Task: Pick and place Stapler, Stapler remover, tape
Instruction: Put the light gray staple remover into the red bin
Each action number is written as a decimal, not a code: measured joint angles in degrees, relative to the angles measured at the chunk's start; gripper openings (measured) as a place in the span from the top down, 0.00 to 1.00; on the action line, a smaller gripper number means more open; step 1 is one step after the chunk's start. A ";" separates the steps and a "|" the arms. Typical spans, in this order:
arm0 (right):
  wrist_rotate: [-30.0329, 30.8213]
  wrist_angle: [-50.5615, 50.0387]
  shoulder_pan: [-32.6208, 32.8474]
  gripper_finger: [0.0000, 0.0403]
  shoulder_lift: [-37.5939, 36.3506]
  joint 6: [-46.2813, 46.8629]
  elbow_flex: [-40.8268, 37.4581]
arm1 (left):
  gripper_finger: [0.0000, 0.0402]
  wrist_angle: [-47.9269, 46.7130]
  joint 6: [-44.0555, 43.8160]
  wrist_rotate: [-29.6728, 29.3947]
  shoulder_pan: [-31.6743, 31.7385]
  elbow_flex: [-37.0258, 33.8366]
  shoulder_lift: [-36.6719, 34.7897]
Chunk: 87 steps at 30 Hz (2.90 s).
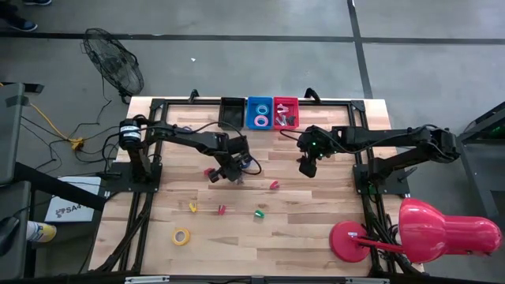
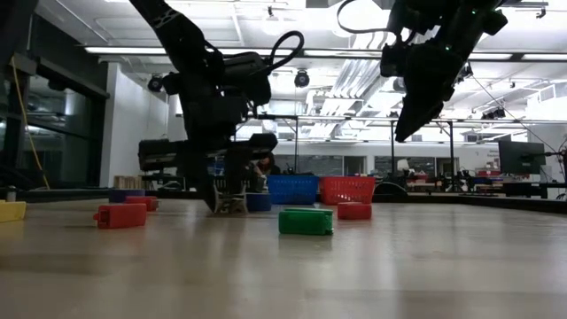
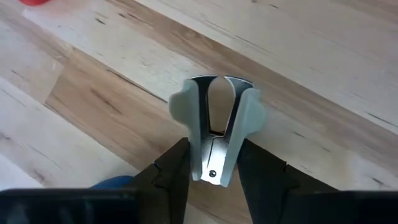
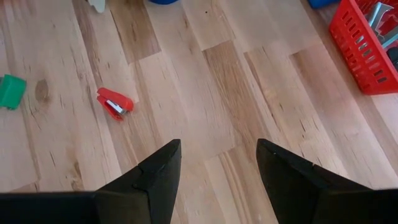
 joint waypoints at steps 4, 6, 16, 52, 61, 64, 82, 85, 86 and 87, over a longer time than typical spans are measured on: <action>-0.01 -0.01 0.01 0.50 0.00 0.00 0.00 | 0.75 1.13 -0.68 -0.36 0.02 -0.04 0.04; -0.01 0.02 0.01 0.50 0.00 -0.01 0.00 | 0.76 1.36 -1.42 -0.44 0.02 -0.04 0.07; 0.55 1.61 0.02 0.50 0.00 -0.18 0.00 | 0.80 3.19 -10.90 -4.34 0.04 1.49 0.35; 9.76 27.89 0.04 0.50 0.14 -26.19 0.01 | 0.80 5.70 -28.24 -29.35 0.09 27.39 0.20; 11.02 28.58 0.04 0.52 1.53 -26.63 0.00 | 0.80 7.74 -29.55 -29.28 0.06 27.39 0.13; 11.14 28.68 0.04 0.57 1.53 -26.38 0.00 | 0.80 7.69 -29.55 -29.14 0.04 27.39 0.13; 12.11 29.90 0.04 0.77 1.55 -26.14 0.00 | 0.74 6.96 -29.45 -30.67 0.04 27.39 0.07; 12.00 29.80 0.00 0.78 1.55 -24.70 0.00 | 0.68 6.38 -28.58 -32.75 0.01 27.39 0.07; 12.08 29.75 -0.02 0.78 1.53 -24.11 0.00 | 0.66 6.17 -28.07 -33.34 0.03 27.39 0.07; 12.12 29.71 -0.06 0.78 1.53 -23.45 0.00 | 0.65 5.96 -27.49 -33.88 0.04 27.39 0.07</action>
